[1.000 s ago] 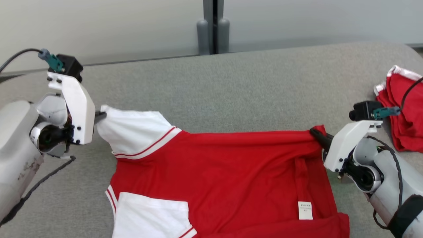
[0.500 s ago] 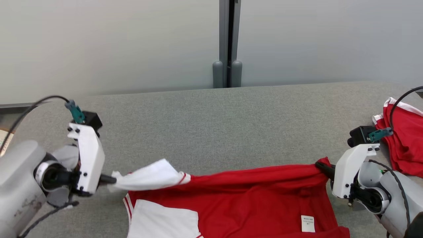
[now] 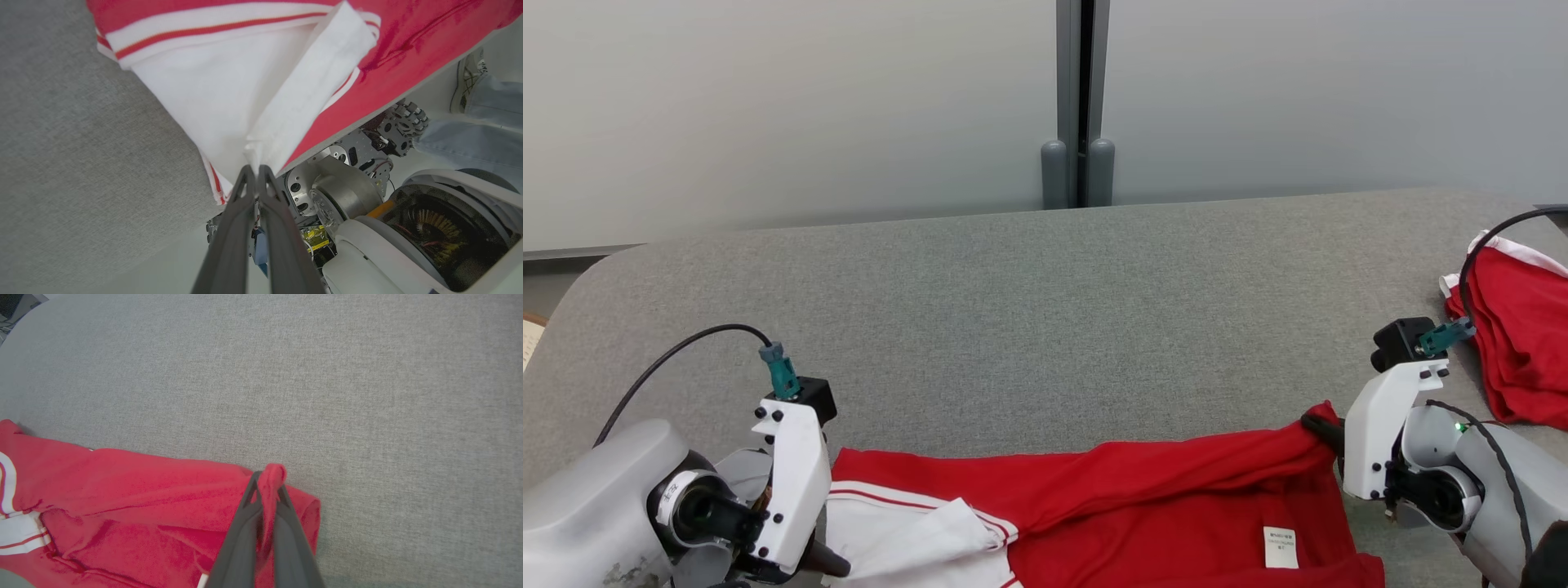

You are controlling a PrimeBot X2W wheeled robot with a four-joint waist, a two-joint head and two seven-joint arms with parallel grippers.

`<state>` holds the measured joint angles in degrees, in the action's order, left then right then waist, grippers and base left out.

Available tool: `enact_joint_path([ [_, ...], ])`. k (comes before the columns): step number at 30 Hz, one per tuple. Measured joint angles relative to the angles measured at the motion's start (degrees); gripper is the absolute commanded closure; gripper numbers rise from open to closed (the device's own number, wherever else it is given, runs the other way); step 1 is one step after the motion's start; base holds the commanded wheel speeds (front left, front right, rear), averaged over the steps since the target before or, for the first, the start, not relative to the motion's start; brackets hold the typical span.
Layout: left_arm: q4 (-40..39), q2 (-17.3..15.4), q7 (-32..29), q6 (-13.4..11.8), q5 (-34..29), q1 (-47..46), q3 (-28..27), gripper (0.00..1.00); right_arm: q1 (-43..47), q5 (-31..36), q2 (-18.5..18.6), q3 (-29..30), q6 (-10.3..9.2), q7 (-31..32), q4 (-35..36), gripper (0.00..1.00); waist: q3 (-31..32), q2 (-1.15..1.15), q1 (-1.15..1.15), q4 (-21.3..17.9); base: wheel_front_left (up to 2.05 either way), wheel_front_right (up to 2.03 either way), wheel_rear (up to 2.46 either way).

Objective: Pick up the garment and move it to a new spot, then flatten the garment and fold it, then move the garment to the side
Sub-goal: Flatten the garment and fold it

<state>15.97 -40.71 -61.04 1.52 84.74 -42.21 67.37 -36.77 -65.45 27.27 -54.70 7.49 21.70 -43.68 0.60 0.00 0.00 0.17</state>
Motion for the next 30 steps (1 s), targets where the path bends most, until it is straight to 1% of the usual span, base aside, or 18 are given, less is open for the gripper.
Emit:
enact_joint_path([
  [4, -1.8, -0.4, -1.0, -0.7, 1.5, 1.1, 0.0, 1.0, -0.3, -1.5, 1.4, -1.4, 0.0, 0.5, 0.5, 1.0, 0.3, 0.0, 0.0, -0.1, 0.0, 0.0, 0.0],
  [9, -2.6, -1.1, -1.3, -1.3, 1.8, 3.3, 0.7, 1.0, 0.1, -3.7, 3.2, -4.1, 0.0, 4.5, 3.3, 1.0, 0.8, 0.0, 0.0, -0.5, 0.0, 0.0, 0.0],
  [13, -3.1, -1.1, -1.2, -1.6, 2.2, 4.7, 1.1, 1.0, 0.4, -5.4, 5.1, -5.2, 0.0, 6.7, 4.1, 1.0, 1.2, 0.0, 0.0, -0.9, 0.0, 0.0, 0.0],
  [16, -3.2, -1.3, -1.1, -1.7, 2.8, 5.6, 1.2, 1.0, 1.0, -6.6, 5.5, -6.0, 0.0, 8.5, 4.0, 1.0, 1.2, 0.0, 0.0, -1.2, 0.0, 0.0, 0.0],
  [22, -2.6, -1.3, -0.4, -2.0, 2.8, 6.8, 1.6, 1.0, 2.8, -8.7, 5.2, -7.3, 0.0, 11.1, 4.4, 1.0, 1.0, 0.0, 0.0, -1.4, 0.0, 0.0, 0.0],
  [23, -2.3, -1.3, -0.2, -2.0, 2.7, 6.9, 1.6, 1.0, 3.0, -8.8, 5.2, -7.5, 0.01, 11.3, 4.5, 0.93, 0.9, 0.0, 0.0, -1.5, 0.0, 0.0, 0.0],
  [25, -1.9, -1.1, 0.0, -2.0, 2.7, 6.9, 1.6, 1.0, 3.3, -9.0, 5.2, -7.8, 0.01, 11.5, 4.7, 0.65, 0.9, 0.0, 0.0, -1.5, 0.0, 0.0, 0.0],
  [26, -1.7, -1.0, 0.1, -2.0, 2.7, 6.9, 1.6, 1.0, 3.4, -9.3, 5.2, -7.9, 0.01, 11.8, 4.7, 0.53, 1.0, 0.0, 0.0, -1.4, 0.0, 0.0, 0.0],
  [27, -1.6, -0.8, 0.4, -1.9, 2.7, 7.0, 1.5, 1.0, 3.7, -9.7, 5.2, -7.9, 0.0, 12.2, 4.6, 0.09, 1.0, 0.0, 0.0, -1.4, 0.0, 0.0, 0.0],
  [28, -1.4, -0.7, 0.6, -1.8, 2.7, 7.1, 1.5, 0.51, 4.0, -10.0, 5.2, -8.0, 0.01, 12.7, 4.4, 0.0, 1.1, 0.0, 0.0, -1.4, 0.0, 0.0, 0.0],
  [29, -1.1, -0.5, 0.9, -1.7, 2.5, 7.2, 1.5, 0.0, 4.2, -10.2, 5.2, -8.1, 0.0, 12.9, 4.3, 0.0, 1.3, 0.0, 0.0, -1.4, 0.0, 0.0, 0.0],
  [30, -1.0, -0.5, 1.0, -1.6, 2.5, 7.3, 1.5, 0.0, 4.2, -10.5, 5.2, -8.0, 0.0, 13.0, 4.3, 0.0, 1.5, 0.0, 0.0, -1.4, 0.0, 0.0, 0.0],
])
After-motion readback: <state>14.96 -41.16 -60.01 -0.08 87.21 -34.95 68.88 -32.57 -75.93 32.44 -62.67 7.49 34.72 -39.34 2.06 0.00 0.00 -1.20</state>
